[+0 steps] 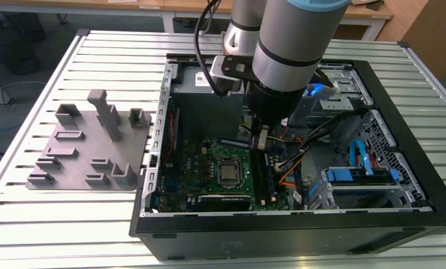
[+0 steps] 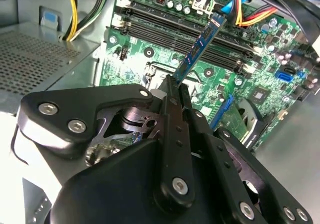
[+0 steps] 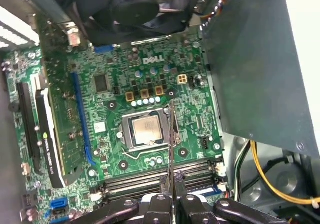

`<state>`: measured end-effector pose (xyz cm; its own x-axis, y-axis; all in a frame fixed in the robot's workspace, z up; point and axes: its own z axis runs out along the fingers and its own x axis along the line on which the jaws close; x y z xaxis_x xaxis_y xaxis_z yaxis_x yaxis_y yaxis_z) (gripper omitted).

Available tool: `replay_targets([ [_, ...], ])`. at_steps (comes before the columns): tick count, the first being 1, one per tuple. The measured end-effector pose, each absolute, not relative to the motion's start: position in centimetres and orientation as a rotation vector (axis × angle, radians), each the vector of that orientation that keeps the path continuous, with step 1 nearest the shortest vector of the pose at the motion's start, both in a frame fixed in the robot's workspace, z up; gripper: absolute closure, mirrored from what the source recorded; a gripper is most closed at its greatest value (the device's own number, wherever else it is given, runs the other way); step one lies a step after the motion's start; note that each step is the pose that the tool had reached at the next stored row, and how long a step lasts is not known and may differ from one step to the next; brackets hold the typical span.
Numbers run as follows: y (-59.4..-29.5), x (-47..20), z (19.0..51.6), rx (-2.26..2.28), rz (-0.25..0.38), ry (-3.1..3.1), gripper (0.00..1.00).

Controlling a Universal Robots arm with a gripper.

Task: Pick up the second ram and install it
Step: 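Insert the second ram into the second slot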

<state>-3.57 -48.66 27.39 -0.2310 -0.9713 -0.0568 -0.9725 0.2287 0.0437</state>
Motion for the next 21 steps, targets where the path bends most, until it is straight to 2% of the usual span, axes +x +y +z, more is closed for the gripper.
replay_targets([
  [21, -48.66, -3.57, 27.37, -1.716, 0.106, 2.602, 0.86],
])
